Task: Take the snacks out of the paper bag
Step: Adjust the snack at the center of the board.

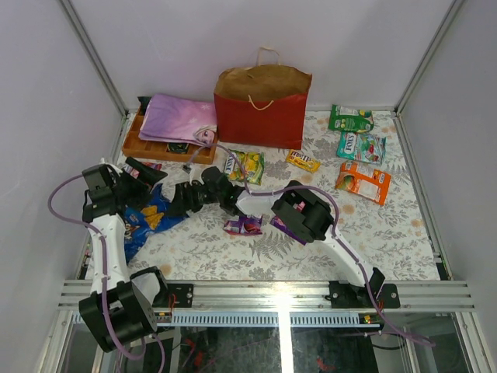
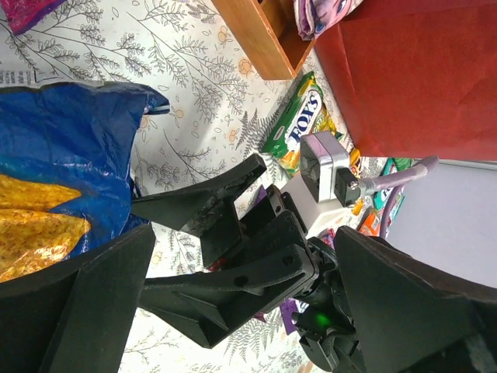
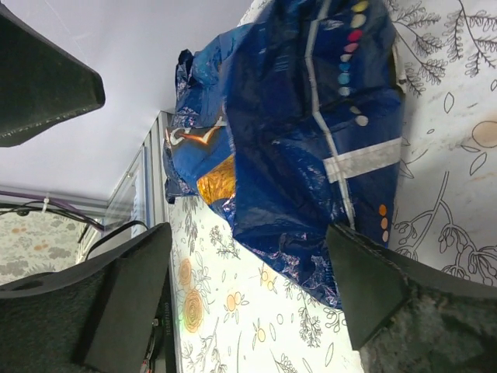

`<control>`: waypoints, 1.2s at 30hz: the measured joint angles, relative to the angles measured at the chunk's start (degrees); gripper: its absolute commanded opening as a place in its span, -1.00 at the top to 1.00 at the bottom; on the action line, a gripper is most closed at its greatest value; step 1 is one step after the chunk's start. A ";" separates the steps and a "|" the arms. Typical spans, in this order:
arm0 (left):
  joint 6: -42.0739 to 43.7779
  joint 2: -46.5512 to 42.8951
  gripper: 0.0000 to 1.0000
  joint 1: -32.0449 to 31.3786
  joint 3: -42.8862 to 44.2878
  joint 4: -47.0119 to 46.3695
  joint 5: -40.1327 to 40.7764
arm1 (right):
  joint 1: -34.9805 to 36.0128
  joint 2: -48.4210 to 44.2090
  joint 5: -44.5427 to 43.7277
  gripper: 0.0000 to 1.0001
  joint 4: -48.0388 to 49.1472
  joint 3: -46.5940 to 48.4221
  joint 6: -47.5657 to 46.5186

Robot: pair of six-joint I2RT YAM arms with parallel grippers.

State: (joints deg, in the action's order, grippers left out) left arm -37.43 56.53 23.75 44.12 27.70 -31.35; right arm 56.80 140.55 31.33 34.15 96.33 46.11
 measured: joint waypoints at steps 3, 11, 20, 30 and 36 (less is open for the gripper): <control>0.20 -0.81 -1.00 0.04 0.00 0.04 0.70 | 0.02 0.09 -0.61 -0.99 -0.20 0.28 -1.07; 0.74 -1.86 -1.00 0.04 -0.09 0.04 2.03 | -0.07 0.48 -7.58 -0.99 -8.70 3.80 -7.10; 1.36 -1.81 -1.00 0.04 -2.14 0.11 3.32 | -0.28 2.38 -25.44 -0.99 -27.67 14.62 -21.99; 2.14 -1.60 -1.00 0.04 -2.80 0.13 3.50 | -0.28 4.02 -25.20 -0.55 -32.22 18.82 -28.65; 2.64 -1.60 -1.00 0.04 -3.28 0.13 3.78 | -1.18 3.98 -24.44 0.20 -32.59 18.47 -28.59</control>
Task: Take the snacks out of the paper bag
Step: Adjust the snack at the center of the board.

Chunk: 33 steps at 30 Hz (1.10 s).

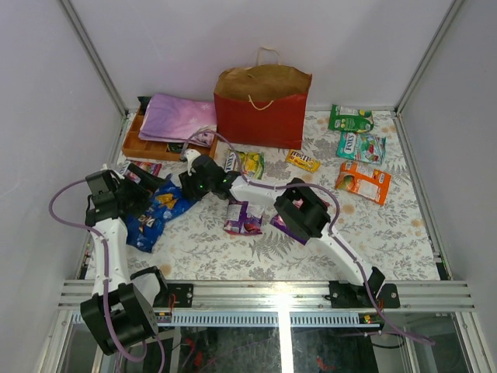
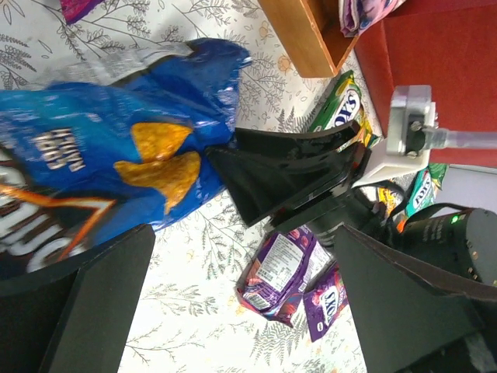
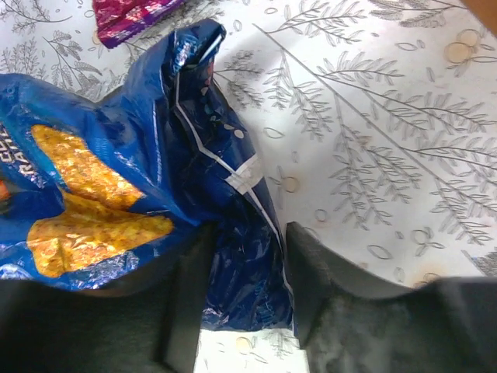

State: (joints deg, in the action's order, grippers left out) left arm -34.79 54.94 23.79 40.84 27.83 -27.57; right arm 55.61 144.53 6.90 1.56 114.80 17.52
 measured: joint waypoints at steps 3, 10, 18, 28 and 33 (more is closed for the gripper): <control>0.17 0.00 -1.00 0.00 -0.68 0.02 0.17 | -2.29 -0.92 2.86 0.59 2.47 -3.02 1.75; 0.13 0.61 -1.00 0.00 -2.21 -0.22 0.15 | -9.16 -5.18 4.28 0.89 1.18 -8.63 0.22; -1.70 3.54 -1.00 0.00 -5.05 -3.30 -0.37 | -10.49 -7.67 -0.81 -0.31 -5.44 -8.17 -7.65; -5.68 5.03 -0.34 0.00 -8.07 -6.80 -0.55 | -10.43 -11.98 -1.73 -0.49 -6.49 -7.93 -11.45; -8.81 4.50 0.95 -1.70 -8.15 -10.95 0.28 | -10.45 -21.92 2.82 0.94 3.08 -17.62 -2.82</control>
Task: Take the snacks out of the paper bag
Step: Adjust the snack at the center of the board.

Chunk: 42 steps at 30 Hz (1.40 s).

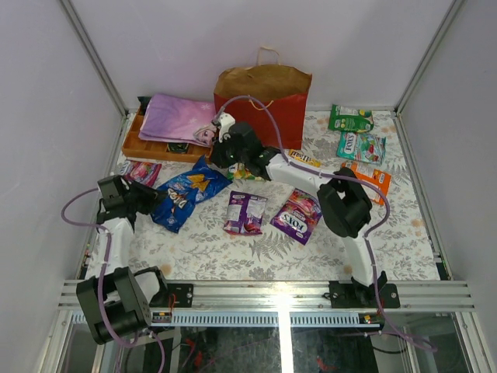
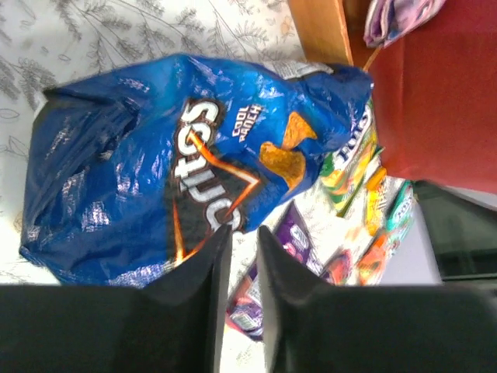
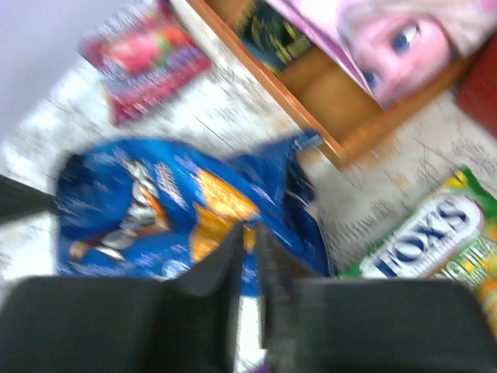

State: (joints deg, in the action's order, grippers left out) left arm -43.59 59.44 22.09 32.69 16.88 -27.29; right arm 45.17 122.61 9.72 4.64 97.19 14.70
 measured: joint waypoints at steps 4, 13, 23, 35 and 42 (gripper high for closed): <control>-2.73 2.29 1.00 -2.40 -1.84 -6.54 1.27 | -0.02 0.48 5.68 0.99 6.21 1.55 6.21; -10.29 14.51 1.00 -3.02 -8.76 -18.01 4.46 | -0.39 16.00 17.97 1.00 14.49 6.82 19.87; -14.03 2.86 1.00 -2.36 -15.45 -17.81 23.74 | -7.23 21.90 22.49 0.88 17.40 6.01 28.28; -13.38 -2.27 0.83 -2.25 -12.92 -11.15 27.63 | -9.14 14.14 21.81 -0.13 13.79 1.68 24.74; -11.41 -8.09 0.75 -8.66 -1.84 -10.62 21.68 | -6.64 4.92 18.82 0.71 14.14 0.04 20.02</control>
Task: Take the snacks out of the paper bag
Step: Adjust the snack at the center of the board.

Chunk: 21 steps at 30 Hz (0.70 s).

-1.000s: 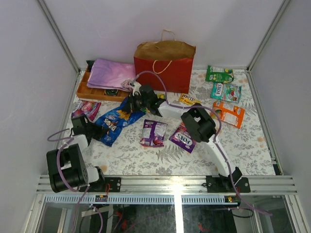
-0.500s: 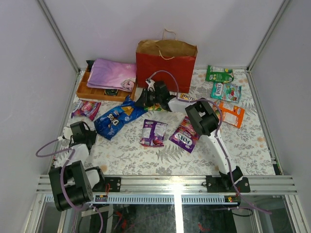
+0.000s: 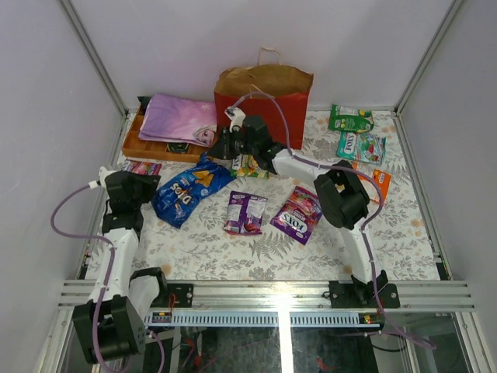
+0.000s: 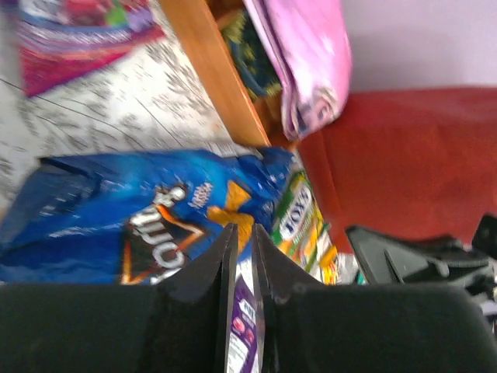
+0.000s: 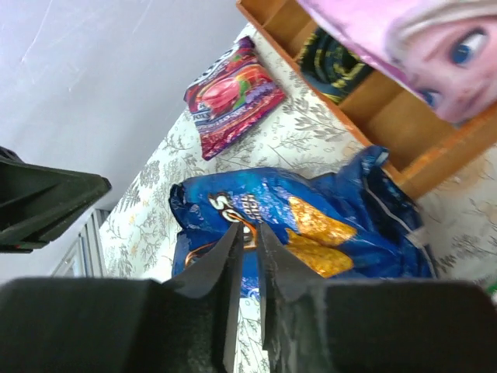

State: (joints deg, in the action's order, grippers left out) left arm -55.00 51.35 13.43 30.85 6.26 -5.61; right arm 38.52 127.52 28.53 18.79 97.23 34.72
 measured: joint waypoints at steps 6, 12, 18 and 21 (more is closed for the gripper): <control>0.90 5.49 0.83 -5.01 -2.47 -5.27 -4.98 | 4.48 1.42 -2.14 0.88 0.04 0.63 -1.86; 1.11 17.09 0.87 -3.17 -8.70 -11.02 -5.07 | 5.99 8.63 -2.86 0.99 -1.42 0.72 -2.25; 3.43 20.59 0.94 0.20 -9.35 -15.39 -4.28 | 6.21 8.76 -2.97 1.00 1.16 -4.20 -1.20; 4.33 19.85 0.96 1.38 -9.35 -14.80 -2.40 | 6.23 7.17 -2.82 1.00 2.99 -7.89 0.04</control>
State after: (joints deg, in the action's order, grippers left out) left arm -50.68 71.20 14.81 21.50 -8.54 -8.01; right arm 44.75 134.69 25.71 21.78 89.34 34.76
